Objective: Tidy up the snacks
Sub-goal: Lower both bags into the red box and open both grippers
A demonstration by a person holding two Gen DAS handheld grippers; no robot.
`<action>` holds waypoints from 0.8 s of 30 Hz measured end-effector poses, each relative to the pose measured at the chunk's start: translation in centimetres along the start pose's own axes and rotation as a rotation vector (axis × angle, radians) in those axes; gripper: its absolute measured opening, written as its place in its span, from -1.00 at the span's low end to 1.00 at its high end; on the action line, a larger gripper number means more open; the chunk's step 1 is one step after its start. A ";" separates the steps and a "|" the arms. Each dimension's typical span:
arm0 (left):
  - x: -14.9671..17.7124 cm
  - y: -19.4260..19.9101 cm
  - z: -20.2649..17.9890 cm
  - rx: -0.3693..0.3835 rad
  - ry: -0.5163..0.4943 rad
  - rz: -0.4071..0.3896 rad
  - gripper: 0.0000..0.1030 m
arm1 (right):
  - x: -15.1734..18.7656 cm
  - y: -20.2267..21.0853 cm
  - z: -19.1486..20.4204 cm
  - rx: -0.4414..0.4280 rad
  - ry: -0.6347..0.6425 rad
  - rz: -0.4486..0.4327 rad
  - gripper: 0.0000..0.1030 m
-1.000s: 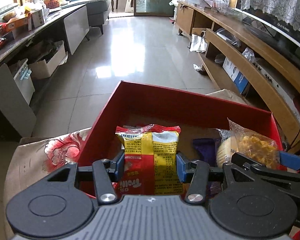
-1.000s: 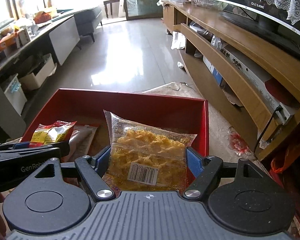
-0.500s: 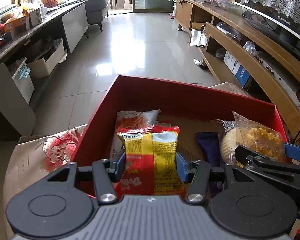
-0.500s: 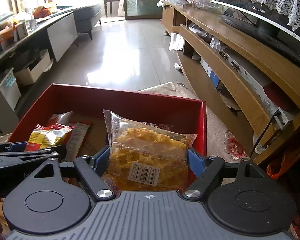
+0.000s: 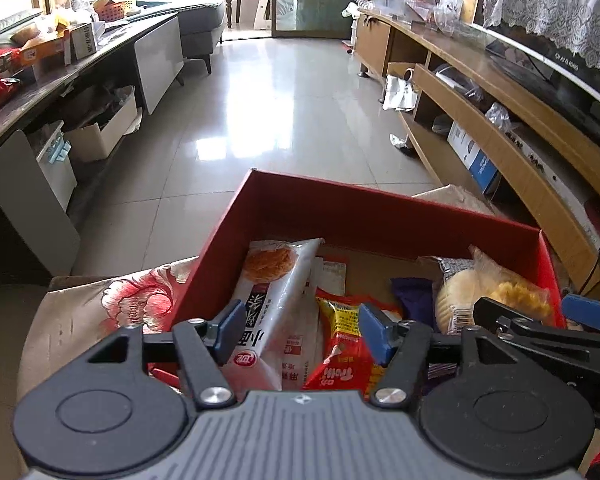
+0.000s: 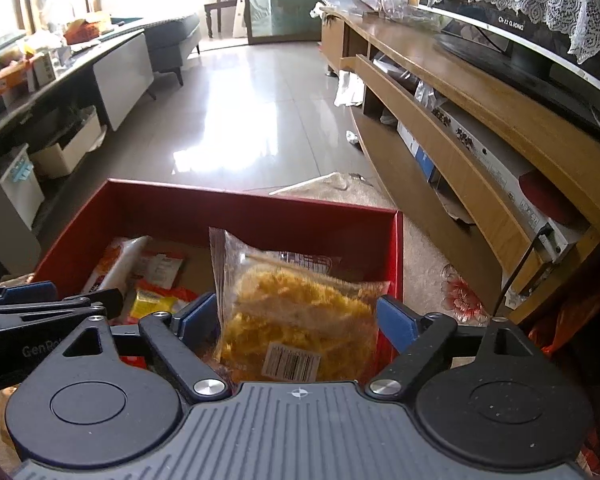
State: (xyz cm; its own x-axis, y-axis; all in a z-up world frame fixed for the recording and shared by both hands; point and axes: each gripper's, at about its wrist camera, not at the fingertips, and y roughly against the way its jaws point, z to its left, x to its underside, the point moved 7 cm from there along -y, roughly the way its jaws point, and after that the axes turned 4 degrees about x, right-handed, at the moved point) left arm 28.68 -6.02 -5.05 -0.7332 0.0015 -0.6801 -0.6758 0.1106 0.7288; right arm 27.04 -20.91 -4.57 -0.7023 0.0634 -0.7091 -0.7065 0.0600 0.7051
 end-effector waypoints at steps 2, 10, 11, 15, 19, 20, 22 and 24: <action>-0.1 0.4 0.0 0.008 0.005 -0.008 0.27 | -0.1 0.3 -0.1 -0.012 -0.010 0.000 0.77; 0.1 1.6 -0.6 0.027 -0.009 -0.020 0.34 | -0.2 1.5 -1.0 -0.006 -0.027 -0.019 0.80; 0.2 1.7 -0.6 0.028 -0.008 -0.021 0.34 | -0.1 1.6 -1.1 -0.004 -0.024 -0.019 0.80; 0.5 2.1 -0.4 0.028 -0.003 -0.018 0.34 | 0.2 2.0 -0.9 0.000 -0.013 -0.018 0.80; 0.9 2.6 -0.3 0.031 0.001 -0.018 0.35 | 0.3 2.3 -0.7 0.000 -0.010 -0.019 0.80; 1.0 2.7 -0.3 0.030 -0.001 -0.017 0.35 | 0.4 2.4 -0.7 0.001 -0.009 -0.020 0.80; 1.1 2.8 -0.2 0.030 -0.001 -0.017 0.35 | 0.7 2.7 -0.7 0.000 -0.010 -0.020 0.80; 1.1 3.0 -0.2 0.032 -0.001 -0.018 0.34 | 1.0 3.0 -0.6 -0.002 -0.013 -0.017 0.80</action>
State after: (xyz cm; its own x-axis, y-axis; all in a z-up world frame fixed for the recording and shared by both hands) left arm 25.81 -5.90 -3.63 -0.7209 0.0004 -0.6930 -0.6859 0.1426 0.7136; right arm 24.18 -21.25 -3.16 -0.6894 0.0751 -0.7205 -0.7182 0.0596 0.6933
